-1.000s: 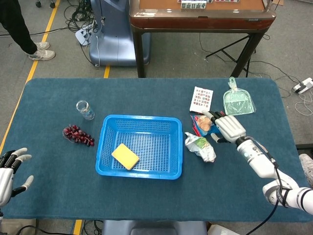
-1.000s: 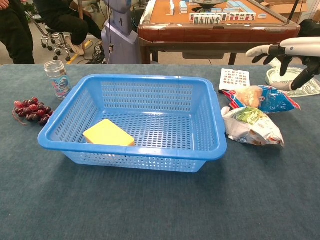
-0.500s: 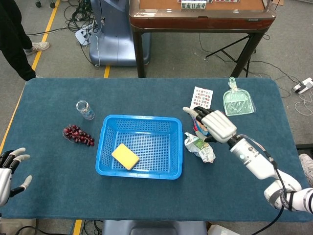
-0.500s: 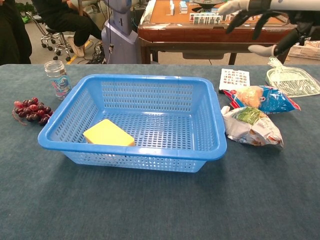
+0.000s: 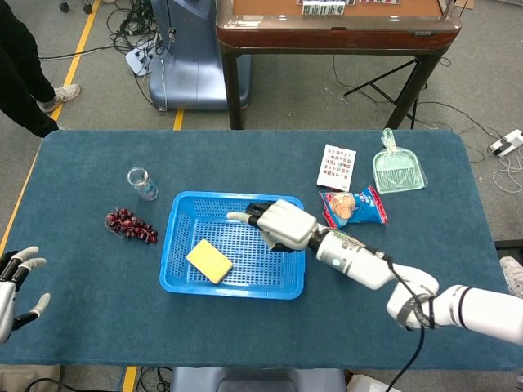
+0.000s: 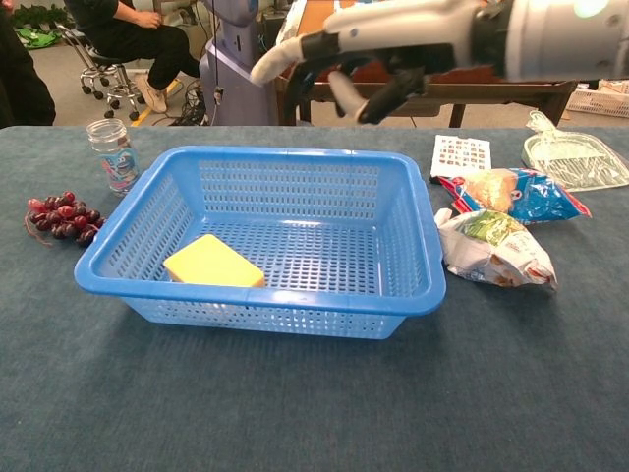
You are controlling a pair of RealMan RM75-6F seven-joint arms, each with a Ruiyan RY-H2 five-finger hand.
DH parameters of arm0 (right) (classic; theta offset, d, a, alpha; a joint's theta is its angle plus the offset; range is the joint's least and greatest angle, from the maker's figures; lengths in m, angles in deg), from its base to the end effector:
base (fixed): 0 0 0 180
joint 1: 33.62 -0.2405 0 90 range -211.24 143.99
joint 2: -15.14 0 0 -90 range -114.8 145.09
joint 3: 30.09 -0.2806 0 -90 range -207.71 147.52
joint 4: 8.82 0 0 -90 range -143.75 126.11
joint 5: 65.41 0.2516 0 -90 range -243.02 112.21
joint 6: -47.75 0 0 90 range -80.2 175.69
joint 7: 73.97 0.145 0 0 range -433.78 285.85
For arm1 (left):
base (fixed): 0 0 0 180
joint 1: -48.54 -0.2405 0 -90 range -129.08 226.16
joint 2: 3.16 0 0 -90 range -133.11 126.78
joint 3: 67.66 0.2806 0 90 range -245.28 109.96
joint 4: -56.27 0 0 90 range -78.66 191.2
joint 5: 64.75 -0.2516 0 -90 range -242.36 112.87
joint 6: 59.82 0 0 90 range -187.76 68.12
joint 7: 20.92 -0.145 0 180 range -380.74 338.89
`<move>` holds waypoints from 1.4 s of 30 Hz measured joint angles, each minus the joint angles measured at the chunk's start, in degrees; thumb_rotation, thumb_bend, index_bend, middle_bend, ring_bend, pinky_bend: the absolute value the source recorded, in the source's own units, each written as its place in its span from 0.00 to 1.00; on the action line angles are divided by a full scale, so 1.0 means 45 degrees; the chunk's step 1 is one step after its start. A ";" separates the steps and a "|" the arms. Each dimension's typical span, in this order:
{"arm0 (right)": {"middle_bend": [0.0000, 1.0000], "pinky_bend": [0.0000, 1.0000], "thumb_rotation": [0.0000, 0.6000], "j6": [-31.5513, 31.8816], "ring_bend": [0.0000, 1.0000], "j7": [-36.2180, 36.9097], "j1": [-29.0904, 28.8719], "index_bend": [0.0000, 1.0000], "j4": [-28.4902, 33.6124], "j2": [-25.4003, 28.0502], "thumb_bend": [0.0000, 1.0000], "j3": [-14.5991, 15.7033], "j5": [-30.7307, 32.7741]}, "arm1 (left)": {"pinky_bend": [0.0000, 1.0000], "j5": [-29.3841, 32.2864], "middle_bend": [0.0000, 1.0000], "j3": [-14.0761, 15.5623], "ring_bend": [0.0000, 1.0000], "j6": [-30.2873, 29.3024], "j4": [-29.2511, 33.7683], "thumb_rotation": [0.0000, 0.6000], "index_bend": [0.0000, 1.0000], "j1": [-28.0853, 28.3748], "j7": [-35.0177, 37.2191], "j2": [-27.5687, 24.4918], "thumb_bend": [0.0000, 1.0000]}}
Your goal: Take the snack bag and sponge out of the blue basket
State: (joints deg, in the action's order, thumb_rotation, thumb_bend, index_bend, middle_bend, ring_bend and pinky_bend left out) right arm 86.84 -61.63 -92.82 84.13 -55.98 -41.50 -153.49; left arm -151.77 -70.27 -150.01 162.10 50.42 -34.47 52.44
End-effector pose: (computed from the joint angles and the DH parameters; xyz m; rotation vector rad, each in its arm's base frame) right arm -0.0457 -0.3921 0.0059 2.3845 -0.7987 1.1160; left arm -0.3095 0.1660 0.1690 -1.3769 -0.7537 -0.8130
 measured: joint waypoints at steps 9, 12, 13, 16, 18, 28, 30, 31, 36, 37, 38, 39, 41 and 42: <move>0.26 0.32 1.00 -0.1852 0.17 -0.0851 -0.1899 0.11 -0.1496 -0.2237 0.91 -0.0260 0.0919 | 0.24 0.0095 0.21 -0.0004 0.17 -0.0077 -0.0058 1.00 0.38 -0.0091 0.0054 -0.0112 0.27; 0.26 0.32 1.00 -0.2182 0.17 -0.1030 -0.2319 0.12 -0.2103 -0.2856 0.91 -0.0297 0.1141 | 0.24 0.0176 0.21 -0.0002 0.17 -0.0084 -0.0117 1.00 0.38 -0.0130 0.0108 -0.0155 0.27; 0.26 0.32 1.00 -0.2287 0.17 -0.1076 -0.2439 0.12 -0.2286 -0.3024 0.91 -0.0296 0.1188 | 0.24 0.0205 0.21 -0.0004 0.17 -0.0090 -0.0138 1.00 0.38 -0.0143 0.0124 -0.0166 0.27; 0.27 0.32 1.00 -0.2651 0.17 -0.1208 -0.2828 0.12 -0.2882 -0.3535 0.93 -0.0270 0.1324 | 0.24 0.0289 0.21 -0.0015 0.17 -0.0104 -0.0207 1.00 0.38 -0.0181 0.0188 -0.0188 0.27; 0.28 0.32 1.00 -0.2877 0.18 -0.1267 -0.3076 0.12 -0.3286 -0.3887 0.98 -0.0245 0.1411 | 0.24 0.0323 0.21 -0.0013 0.17 -0.0105 -0.0245 1.00 0.38 -0.0202 0.0220 -0.0198 0.27; 0.24 0.32 1.00 -0.3398 0.18 -0.1162 -0.3751 0.12 -0.4950 -0.5264 1.00 0.0045 0.1438 | 0.24 0.0560 0.21 -0.0014 0.17 -0.0104 -0.0506 1.00 0.38 -0.0310 0.0395 -0.0230 0.27; 0.24 0.32 1.00 -0.3485 0.18 -0.1104 -0.3879 0.12 -0.5251 -0.5471 1.00 0.0116 0.1375 | 0.24 0.0589 0.21 -0.0012 0.17 -0.0083 -0.0550 1.00 0.38 -0.0318 0.0419 -0.0220 0.27; 0.24 0.32 1.00 -0.3512 0.18 -0.1086 -0.3931 0.12 -0.5379 -0.5559 1.00 0.0146 0.1343 | 0.24 0.0593 0.21 -0.0012 0.17 -0.0082 -0.0562 1.00 0.38 -0.0321 0.0428 -0.0214 0.27; 0.23 0.32 1.00 -0.3691 0.18 -0.0938 -0.4213 0.12 -0.6110 -0.6099 0.98 0.0311 0.1188 | 0.24 0.0645 0.21 -0.0021 0.17 -0.0093 -0.0646 1.00 0.38 -0.0351 0.0488 -0.0200 0.27; 0.23 0.32 1.00 -0.3729 0.18 -0.0900 -0.4262 0.12 -0.6224 -0.6189 0.98 0.0342 0.1160 | 0.24 0.0655 0.21 -0.0022 0.17 -0.0093 -0.0660 1.00 0.38 -0.0357 0.0499 -0.0200 0.27; 0.23 0.32 1.00 -0.3777 0.18 -0.0847 -0.4329 0.12 -0.6366 -0.6307 0.98 0.0390 0.1111 | 0.24 0.0662 0.21 -0.0021 0.17 -0.0093 -0.0673 1.00 0.38 -0.0362 0.0513 -0.0200 0.27; 0.23 0.32 1.00 -0.3819 0.18 -0.0805 -0.4379 0.12 -0.6461 -0.6384 0.98 0.0435 0.1067 | 0.24 0.0669 0.21 -0.0018 0.17 -0.0092 -0.0700 1.00 0.38 -0.0371 0.0528 -0.0198 0.27; 0.23 0.32 1.00 -0.3901 0.18 -0.0736 -0.4469 0.12 -0.6627 -0.6502 0.98 0.0571 0.0941 | 0.24 0.0695 0.21 -0.0011 0.17 -0.0092 -0.0735 1.00 0.38 -0.0391 0.0548 -0.0195 0.27; 0.23 0.32 1.00 -0.3930 0.18 -0.0723 -0.4493 0.12 -0.6672 -0.6522 0.98 0.0636 0.0887 | 0.24 0.0719 0.21 -0.0009 0.17 -0.0090 -0.0758 1.00 0.38 -0.0403 0.0562 -0.0191 0.27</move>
State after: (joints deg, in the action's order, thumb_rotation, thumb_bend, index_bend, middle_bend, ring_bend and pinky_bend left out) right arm 69.15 -64.89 -113.04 54.11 -85.33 -38.64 -149.50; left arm -148.54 -70.30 -150.42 158.69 48.60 -31.94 51.58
